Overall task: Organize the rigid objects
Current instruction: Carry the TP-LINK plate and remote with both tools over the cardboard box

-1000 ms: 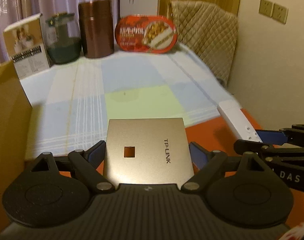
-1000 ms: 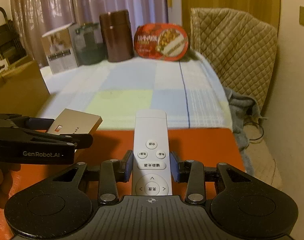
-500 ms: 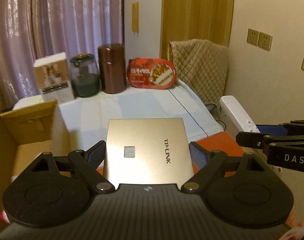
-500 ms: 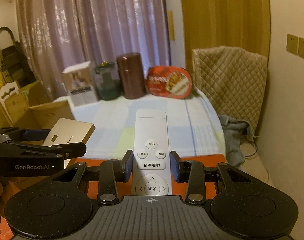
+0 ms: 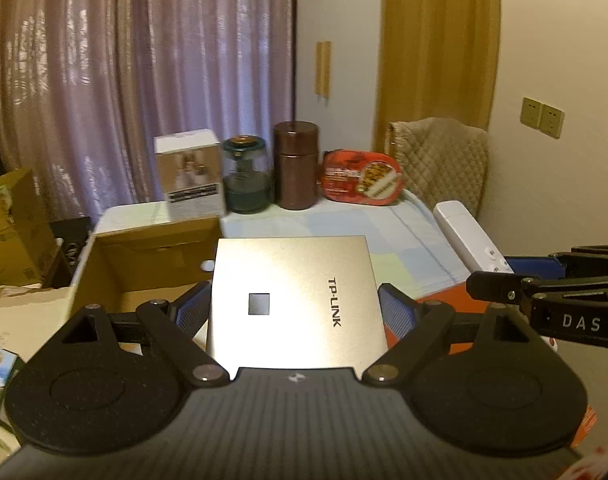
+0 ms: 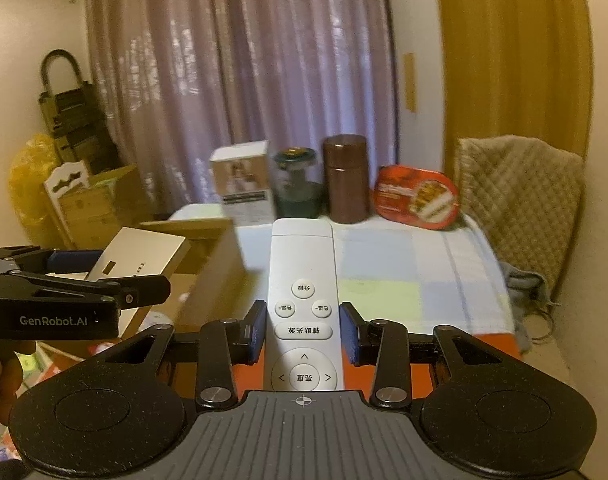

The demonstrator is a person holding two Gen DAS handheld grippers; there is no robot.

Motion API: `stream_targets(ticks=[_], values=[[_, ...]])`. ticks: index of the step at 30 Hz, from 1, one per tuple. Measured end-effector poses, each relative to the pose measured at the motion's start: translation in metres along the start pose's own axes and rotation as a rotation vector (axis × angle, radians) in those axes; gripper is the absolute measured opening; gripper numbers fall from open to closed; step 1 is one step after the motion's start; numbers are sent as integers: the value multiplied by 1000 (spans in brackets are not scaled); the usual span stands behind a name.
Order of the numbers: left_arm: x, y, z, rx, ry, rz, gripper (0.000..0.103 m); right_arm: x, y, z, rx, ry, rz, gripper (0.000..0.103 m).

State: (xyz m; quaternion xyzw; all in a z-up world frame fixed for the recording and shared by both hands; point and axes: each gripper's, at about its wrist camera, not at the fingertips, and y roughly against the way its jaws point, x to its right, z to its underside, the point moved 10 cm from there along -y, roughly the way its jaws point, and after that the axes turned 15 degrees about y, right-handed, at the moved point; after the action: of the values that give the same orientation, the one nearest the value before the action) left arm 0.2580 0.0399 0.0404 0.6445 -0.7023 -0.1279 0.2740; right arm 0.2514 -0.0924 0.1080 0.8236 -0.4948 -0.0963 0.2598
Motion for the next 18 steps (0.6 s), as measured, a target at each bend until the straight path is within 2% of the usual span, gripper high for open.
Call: stream_targets(ticks=[8,13,18], values=[[-54,15,-2,2,23,-47,86,-49,-26,-14,2,19,-71,35],[-94,19,-1,-4,46,-96,85,-78,-45,-11,-9,18,-114,35],[-136,21,-6,2,73,-155,85,-100,-66,-15,18,-7,-158,35]])
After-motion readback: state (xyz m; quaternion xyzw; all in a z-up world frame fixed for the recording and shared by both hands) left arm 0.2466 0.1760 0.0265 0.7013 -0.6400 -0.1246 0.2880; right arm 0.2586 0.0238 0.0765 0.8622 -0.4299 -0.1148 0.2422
